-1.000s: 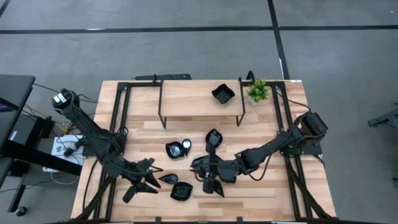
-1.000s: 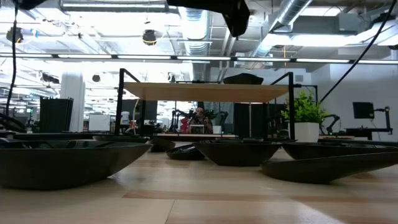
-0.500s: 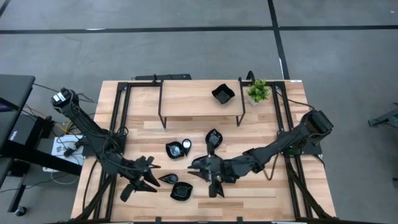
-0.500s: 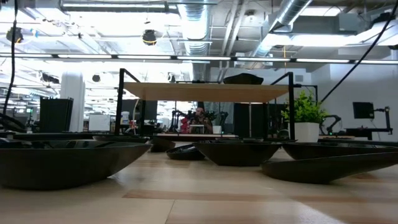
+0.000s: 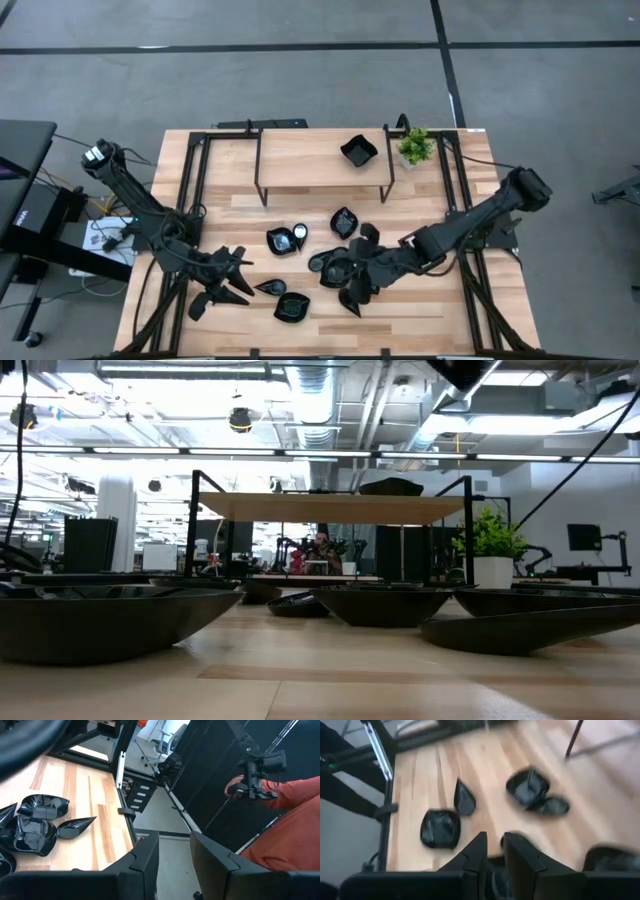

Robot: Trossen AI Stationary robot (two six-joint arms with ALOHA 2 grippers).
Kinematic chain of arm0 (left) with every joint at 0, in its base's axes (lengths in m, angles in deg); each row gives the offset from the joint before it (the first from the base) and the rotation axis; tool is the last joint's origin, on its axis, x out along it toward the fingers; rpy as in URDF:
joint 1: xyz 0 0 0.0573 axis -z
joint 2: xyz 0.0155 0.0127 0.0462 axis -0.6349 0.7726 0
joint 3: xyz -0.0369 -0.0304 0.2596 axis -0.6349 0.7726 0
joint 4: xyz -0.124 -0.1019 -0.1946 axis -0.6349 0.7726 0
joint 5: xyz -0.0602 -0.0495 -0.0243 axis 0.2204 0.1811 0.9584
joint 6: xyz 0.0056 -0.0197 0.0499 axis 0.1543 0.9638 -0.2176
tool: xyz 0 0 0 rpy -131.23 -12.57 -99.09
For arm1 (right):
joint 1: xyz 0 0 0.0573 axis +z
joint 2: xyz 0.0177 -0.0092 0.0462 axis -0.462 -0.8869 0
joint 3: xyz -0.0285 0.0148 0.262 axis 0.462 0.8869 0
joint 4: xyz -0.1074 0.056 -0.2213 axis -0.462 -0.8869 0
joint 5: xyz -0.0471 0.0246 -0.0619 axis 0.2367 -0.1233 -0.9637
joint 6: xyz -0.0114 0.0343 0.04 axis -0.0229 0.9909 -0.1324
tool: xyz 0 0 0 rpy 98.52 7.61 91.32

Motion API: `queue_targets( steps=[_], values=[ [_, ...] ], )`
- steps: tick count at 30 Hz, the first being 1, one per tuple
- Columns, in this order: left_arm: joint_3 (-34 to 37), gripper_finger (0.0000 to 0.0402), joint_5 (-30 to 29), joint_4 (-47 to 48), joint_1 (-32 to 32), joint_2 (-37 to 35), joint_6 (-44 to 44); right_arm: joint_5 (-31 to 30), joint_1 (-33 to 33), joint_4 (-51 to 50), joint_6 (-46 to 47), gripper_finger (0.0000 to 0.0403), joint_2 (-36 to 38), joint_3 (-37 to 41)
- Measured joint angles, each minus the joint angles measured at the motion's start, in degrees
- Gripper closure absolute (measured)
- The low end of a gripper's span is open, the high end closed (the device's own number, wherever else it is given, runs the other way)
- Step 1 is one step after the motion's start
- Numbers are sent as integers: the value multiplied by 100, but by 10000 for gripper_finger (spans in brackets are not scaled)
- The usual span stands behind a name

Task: Pick & Place Mini shaped plates
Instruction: Put the black leaf shaped plate on the shelf

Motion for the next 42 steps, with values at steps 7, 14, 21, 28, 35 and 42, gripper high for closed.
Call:
queue_targets(
  steps=[7,14,21,28,35,42],
  values=[
    [0,289,2,97,0,225,2,384,312,205,139,342,-632,0],
    [0,289,-18,659,-85,-135,0,927,419,513,461,342,-1066,0],
    [0,289,-54,1483,-321,-500,2,1176,483,650,438,342,-1095,0],
    [0,289,-46,1872,-442,-652,19,768,457,752,417,342,-1095,0],
    [0,289,-44,1871,-457,-653,19,554,459,1137,111,342,-1095,0],
    [0,289,-42,1909,-457,-653,19,563,459,211,430,342,-1095,0]
  ],
)
